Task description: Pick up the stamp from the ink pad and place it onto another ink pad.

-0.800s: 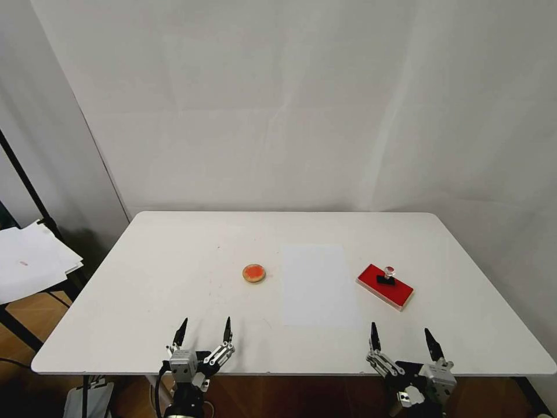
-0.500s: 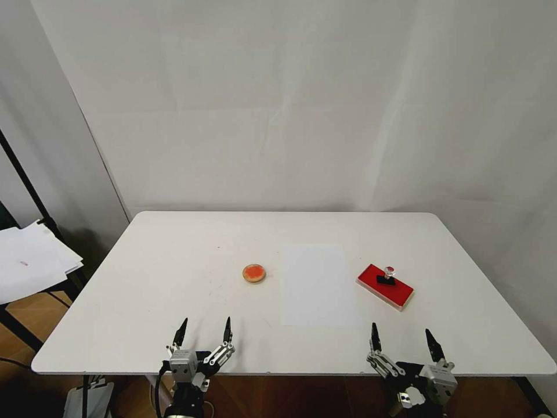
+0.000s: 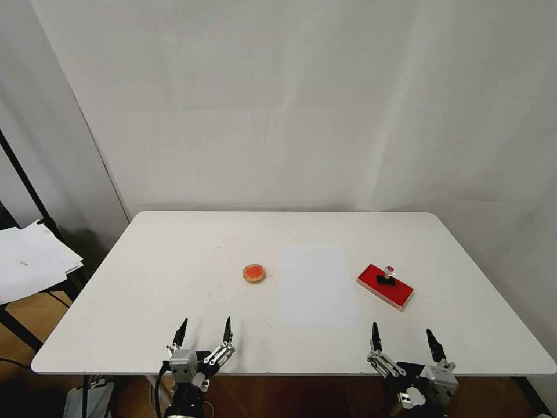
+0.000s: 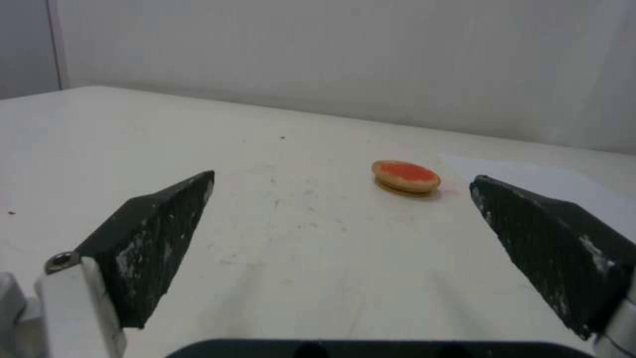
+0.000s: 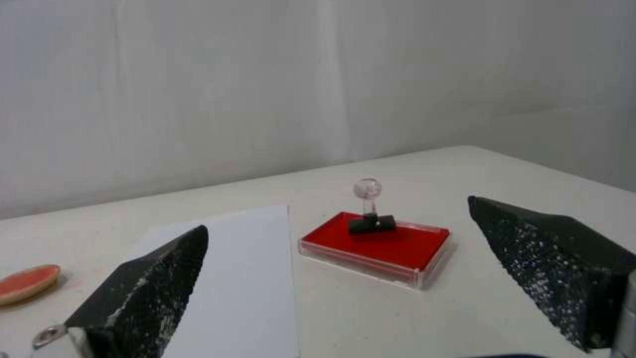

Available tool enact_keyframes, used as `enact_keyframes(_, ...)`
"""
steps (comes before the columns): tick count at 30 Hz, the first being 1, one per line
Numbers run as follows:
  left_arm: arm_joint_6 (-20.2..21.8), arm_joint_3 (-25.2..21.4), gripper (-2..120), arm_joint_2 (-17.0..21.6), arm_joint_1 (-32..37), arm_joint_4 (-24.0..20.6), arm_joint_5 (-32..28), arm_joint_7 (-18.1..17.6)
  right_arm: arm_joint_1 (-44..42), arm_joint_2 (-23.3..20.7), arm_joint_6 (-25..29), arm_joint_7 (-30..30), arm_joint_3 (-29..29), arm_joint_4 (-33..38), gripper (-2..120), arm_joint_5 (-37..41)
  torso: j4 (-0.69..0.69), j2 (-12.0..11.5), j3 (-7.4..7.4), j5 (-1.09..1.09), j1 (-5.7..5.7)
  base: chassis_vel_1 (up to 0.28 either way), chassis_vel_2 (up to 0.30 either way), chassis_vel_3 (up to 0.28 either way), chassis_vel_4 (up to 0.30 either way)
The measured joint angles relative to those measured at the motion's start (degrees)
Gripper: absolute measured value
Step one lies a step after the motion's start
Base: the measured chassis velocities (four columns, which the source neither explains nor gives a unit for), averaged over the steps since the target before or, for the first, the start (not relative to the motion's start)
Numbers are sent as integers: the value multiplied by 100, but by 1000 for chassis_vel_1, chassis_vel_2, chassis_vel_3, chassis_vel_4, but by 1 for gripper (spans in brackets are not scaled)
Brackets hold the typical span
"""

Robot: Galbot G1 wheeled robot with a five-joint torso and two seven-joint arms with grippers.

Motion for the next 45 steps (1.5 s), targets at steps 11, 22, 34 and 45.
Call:
enact_keyframes(11, 0, 0, 102, -1, 0, 0, 0, 0, 964, -375, -388, -134, 234, -505, 100, 798, 1, 0, 0, 1, 0, 0, 0, 0, 0)
enact_keyframes(22, 0, 0, 102, 0, 0, 0, 0, 0, 2243, -1042, -604, -306, 276, -1467, 100, 1572, -1, 0, 1, 1, 1, 0, 0, 0, 0)
enact_keyframes(34, 0, 0, 102, 0, 0, 0, 0, 0, 3087, -1262, -677, -361, -156, -2296, 100, 1901, 0, 0, 1, 0, 1, 0, 0, 0, 0)
enact_keyframes(45, 0, 0, 102, 0, 0, 0, 0, 0, 3455, -1250, -699, -329, -233, -2602, 100, 1993, 0, 0, 0, 0, 1, 0, 0, 0, 0)
